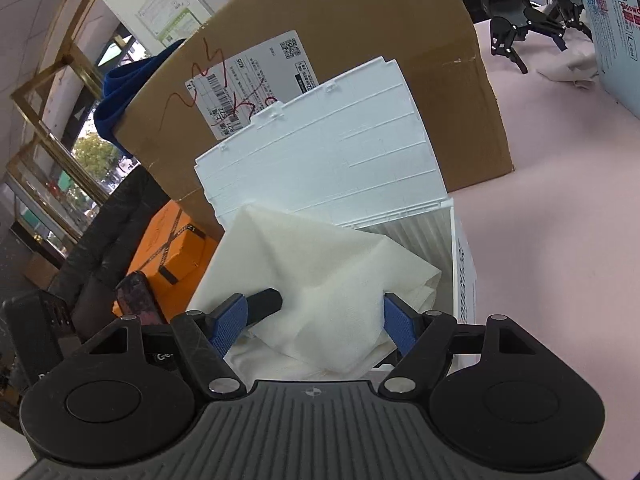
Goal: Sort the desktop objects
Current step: 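Lower the white napkin into the white box and open the left gripper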
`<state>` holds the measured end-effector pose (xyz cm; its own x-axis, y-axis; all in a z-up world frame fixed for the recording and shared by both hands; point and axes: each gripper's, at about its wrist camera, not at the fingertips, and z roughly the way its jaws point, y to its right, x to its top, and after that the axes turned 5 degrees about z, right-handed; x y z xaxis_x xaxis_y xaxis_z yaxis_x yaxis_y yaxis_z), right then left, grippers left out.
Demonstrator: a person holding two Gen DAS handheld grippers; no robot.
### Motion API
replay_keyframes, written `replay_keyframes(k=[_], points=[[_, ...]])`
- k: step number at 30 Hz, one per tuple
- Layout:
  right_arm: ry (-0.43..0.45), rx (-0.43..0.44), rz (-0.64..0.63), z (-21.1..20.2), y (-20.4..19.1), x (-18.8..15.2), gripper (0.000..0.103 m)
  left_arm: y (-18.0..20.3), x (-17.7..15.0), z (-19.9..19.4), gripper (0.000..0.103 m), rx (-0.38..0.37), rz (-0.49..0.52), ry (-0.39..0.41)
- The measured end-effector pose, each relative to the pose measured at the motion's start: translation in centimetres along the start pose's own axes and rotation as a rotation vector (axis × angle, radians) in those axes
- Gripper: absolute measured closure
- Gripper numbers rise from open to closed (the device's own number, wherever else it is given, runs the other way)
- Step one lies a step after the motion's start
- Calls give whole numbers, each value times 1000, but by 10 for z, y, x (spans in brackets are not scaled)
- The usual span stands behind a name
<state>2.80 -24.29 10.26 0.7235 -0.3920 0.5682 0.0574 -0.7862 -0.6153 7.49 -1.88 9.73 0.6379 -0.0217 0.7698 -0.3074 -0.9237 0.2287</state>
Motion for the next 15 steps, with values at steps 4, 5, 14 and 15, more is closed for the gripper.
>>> replay_keyframes(k=[4, 5, 14, 15], points=[[-43, 50, -7, 1, -5, -2, 31, 2, -1, 0, 75, 11, 10, 3], [-35, 13, -33, 3, -7, -3, 31, 2, -1, 0, 74, 11, 11, 2], [-28, -163, -287, 34, -22, -20, 70, -8, 7, -11, 30, -84, -70, 26], [-27, -180, -312, 37, -23, -21, 70, -8, 7, -13, 29, -87, -68, 33]])
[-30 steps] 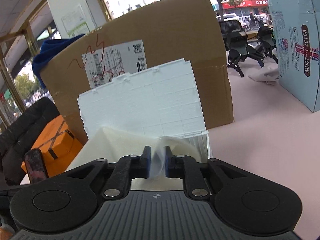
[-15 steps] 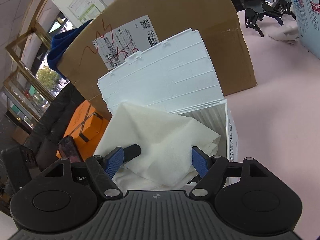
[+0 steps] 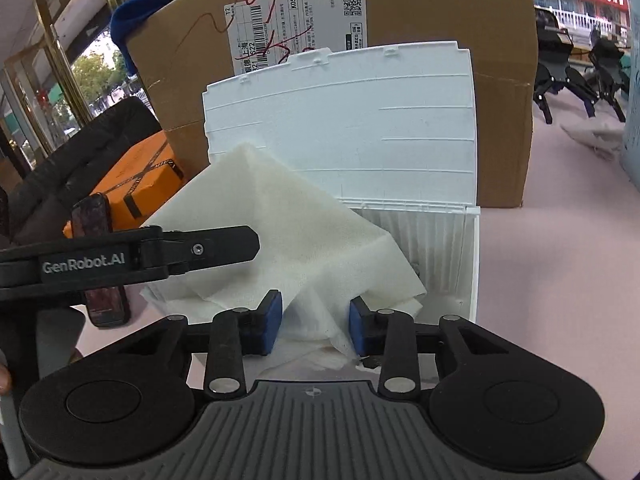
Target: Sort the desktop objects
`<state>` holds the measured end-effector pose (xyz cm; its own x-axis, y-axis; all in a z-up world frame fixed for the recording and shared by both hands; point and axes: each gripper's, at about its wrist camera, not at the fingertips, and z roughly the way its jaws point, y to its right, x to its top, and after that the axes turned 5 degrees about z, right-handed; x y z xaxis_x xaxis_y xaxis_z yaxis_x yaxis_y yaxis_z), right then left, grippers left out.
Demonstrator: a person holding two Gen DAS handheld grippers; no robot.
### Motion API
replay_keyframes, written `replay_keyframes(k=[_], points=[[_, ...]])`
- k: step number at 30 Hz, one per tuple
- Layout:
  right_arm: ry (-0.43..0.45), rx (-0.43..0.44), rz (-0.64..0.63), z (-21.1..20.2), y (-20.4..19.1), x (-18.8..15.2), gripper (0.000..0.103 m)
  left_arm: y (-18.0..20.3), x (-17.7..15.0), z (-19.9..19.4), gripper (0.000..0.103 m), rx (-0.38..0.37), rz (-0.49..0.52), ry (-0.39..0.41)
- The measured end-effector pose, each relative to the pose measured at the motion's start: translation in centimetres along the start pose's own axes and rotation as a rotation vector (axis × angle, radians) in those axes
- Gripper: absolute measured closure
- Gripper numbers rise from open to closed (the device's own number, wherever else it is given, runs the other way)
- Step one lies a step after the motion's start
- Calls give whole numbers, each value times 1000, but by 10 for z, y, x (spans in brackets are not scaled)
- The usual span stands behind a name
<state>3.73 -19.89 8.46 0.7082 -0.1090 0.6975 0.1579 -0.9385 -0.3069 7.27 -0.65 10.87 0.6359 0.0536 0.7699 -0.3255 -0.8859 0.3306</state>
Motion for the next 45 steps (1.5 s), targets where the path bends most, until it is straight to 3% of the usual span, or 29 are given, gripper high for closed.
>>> replay_keyframes(k=[4, 9, 16, 17, 18, 20, 22, 24, 27, 31, 34, 36, 39, 42, 45], points=[[-1, -55, -30, 9, -1, 4, 72, 1, 5, -12, 28, 38, 14, 71], [-33, -111, -82, 31, -6, 7, 72, -8, 15, -32, 22, 33, -21, 153], [-147, -159, -144, 48, -8, 31, 65, -16, 24, -39, 22, 31, -39, 168], [-158, -170, -146, 44, -11, 35, 60, -17, 25, -39, 22, 25, -42, 167], [-148, -178, -152, 37, -14, 38, 48, -18, 25, -40, 22, 21, -46, 167], [-62, -152, -156, 14, -19, 44, 32, -20, 26, -42, 22, 20, -55, 174], [35, -102, -141, -8, -23, 50, 30, -23, 27, -46, 22, 18, -69, 187], [125, -34, -138, -19, -29, 54, 18, -28, 30, -50, 22, 13, -83, 195], [191, -7, -213, -13, -44, 58, 17, -33, 34, -55, 21, 2, -95, 198], [238, -32, -222, -14, -45, 62, 17, -36, 36, -59, 21, -6, -94, 204], [265, 23, -190, -26, -50, 60, 16, -39, 38, -60, 21, -8, -102, 208], [226, 53, -141, -20, -58, 60, 8, -43, 39, -61, 21, -2, -114, 210], [93, 51, -28, 3, -74, 50, 7, -49, 41, -65, 21, -1, -135, 218], [78, -44, 58, 27, -95, 34, 8, -53, 42, -72, 21, 1, -148, 236], [91, -144, 54, 47, -113, 27, 10, -54, 44, -79, 20, -4, -151, 255]])
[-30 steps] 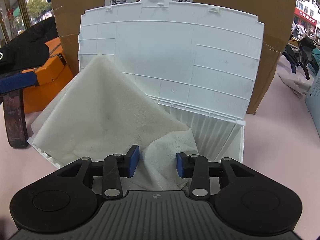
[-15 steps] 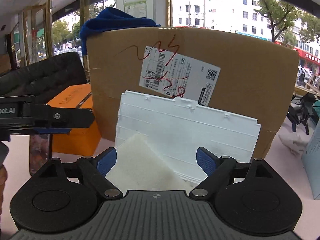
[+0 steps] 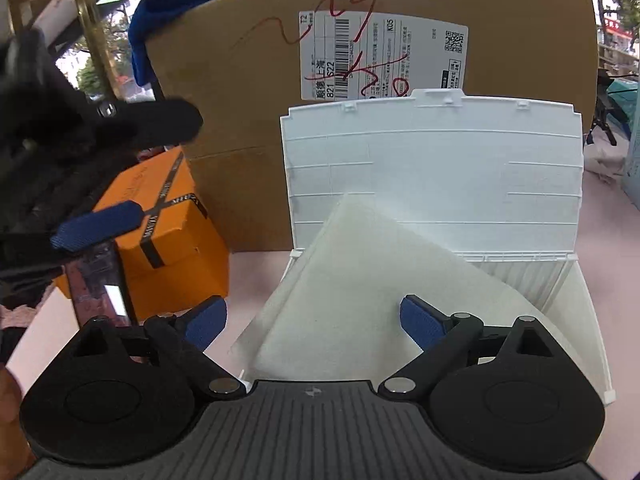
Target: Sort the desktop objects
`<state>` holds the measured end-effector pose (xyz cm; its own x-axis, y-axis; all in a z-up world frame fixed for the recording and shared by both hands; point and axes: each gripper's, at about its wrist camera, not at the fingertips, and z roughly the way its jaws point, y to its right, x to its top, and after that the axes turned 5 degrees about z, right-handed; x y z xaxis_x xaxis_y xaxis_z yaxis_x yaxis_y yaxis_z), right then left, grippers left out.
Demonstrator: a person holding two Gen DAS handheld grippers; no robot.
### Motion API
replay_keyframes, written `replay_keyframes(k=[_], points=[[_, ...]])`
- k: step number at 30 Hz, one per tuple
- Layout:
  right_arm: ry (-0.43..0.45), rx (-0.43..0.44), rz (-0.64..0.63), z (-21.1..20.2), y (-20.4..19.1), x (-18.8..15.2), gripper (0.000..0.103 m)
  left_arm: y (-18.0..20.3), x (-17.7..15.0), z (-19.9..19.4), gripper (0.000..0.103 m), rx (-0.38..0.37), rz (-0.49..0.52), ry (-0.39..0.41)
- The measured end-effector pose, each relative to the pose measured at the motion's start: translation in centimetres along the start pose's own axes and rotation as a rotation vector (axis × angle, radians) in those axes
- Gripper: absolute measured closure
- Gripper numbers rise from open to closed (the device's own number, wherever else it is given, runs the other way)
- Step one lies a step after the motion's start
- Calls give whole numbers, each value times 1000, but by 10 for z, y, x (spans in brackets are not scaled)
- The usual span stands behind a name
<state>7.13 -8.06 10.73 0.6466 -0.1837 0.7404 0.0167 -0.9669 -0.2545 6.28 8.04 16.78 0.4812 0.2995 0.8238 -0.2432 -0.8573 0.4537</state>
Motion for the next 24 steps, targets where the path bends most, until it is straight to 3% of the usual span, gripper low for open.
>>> replay_keyframes(k=[2, 4, 5, 8, 10, 12, 14, 16, 19, 24], points=[[14, -48, 14, 6, -7, -3, 11, 0, 1, -1, 20, -7, -1, 1], [28, -95, -25, 12, -14, -5, 24, 0, 1, 0, 19, -15, 0, -11], [33, -106, -43, 12, -16, -5, 36, 1, 1, 1, 19, -19, 1, -22], [3, -17, -47, 10, -9, -3, 60, 4, -1, 4, 19, -37, 13, -51], [-29, 23, -30, 9, -3, 1, 68, 6, -2, 5, 19, -43, 27, -61], [-15, -6, -46, 2, 0, 3, 95, 8, -2, 5, 19, -43, 34, -63], [16, -42, -96, -7, 1, 5, 95, 8, -2, 4, 19, -46, 33, -61], [-9, -58, -150, -8, 2, 9, 95, 8, -2, 3, 19, -49, 30, -59], [-77, -33, -246, -2, -3, 13, 95, 10, -3, 2, 19, -50, 38, -60], [-266, -37, -443, 37, -28, 0, 95, 12, -2, -1, 19, -56, 51, -57]])
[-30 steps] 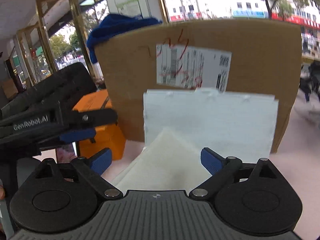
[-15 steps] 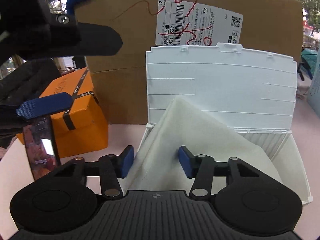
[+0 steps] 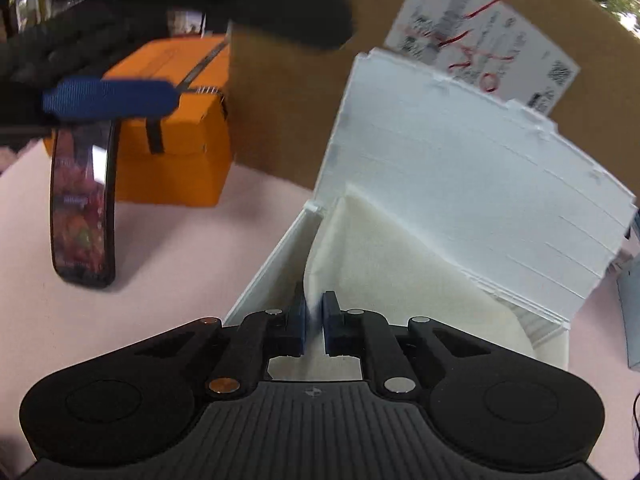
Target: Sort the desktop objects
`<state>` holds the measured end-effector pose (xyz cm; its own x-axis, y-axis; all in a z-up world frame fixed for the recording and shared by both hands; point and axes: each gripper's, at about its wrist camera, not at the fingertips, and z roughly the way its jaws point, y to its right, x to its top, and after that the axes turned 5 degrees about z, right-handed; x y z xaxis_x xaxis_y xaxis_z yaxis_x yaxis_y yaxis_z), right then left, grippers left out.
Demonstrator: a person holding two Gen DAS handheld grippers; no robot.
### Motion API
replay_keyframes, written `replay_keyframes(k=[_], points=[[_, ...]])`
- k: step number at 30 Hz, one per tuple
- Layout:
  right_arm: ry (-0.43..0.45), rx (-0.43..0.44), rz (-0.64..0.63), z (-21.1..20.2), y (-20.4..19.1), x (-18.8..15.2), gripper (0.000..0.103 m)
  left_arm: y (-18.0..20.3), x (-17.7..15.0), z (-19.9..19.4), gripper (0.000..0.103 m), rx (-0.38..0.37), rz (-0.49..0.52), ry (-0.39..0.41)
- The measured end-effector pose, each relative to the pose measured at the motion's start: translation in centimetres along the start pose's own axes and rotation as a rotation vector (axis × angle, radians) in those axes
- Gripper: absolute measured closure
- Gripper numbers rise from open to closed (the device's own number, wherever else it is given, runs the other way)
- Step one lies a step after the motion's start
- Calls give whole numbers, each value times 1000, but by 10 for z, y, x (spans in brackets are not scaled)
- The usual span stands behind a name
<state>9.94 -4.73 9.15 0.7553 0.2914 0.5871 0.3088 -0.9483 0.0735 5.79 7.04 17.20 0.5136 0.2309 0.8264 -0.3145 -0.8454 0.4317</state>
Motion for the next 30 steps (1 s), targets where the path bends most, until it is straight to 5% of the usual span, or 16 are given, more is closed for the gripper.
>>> replay_keyframes(k=[7, 8, 9, 11, 12, 14, 17, 19, 20, 21, 24, 30], points=[[-127, 142, 77, 15, 25, 8, 89, -2, 2, -3, 19, -5, -2, 6], [-129, 160, 107, 15, 32, 7, 75, -1, 2, -1, 19, -10, -2, -4], [-113, 174, 137, 11, 39, 7, 47, -1, 1, 1, 19, -21, -2, -14], [-36, 210, 213, -10, 56, 5, 29, 0, -1, 6, 19, -49, -1, -38], [4, 236, 248, -21, 65, 4, 28, 1, -2, 9, 19, -68, 1, -48], [92, 303, 305, -46, 83, 1, 28, 3, -4, 12, 19, -104, 11, -59], [183, 240, 330, -78, 98, -10, 34, 4, -9, 18, 19, -167, 0, -64], [158, 201, 321, -84, 106, -16, 62, 2, -13, 26, 20, -217, -22, -73], [127, 189, 320, -83, 109, -20, 84, 1, -15, 32, 22, -242, -29, -91], [86, 178, 326, -76, 112, -24, 92, 1, -18, 39, 27, -265, -35, -110], [30, 99, 294, -58, 111, -36, 92, -1, -27, 61, 34, -311, -45, -175], [-64, 25, 224, -32, 109, -46, 92, -2, -43, 103, 34, -283, -43, -282]])
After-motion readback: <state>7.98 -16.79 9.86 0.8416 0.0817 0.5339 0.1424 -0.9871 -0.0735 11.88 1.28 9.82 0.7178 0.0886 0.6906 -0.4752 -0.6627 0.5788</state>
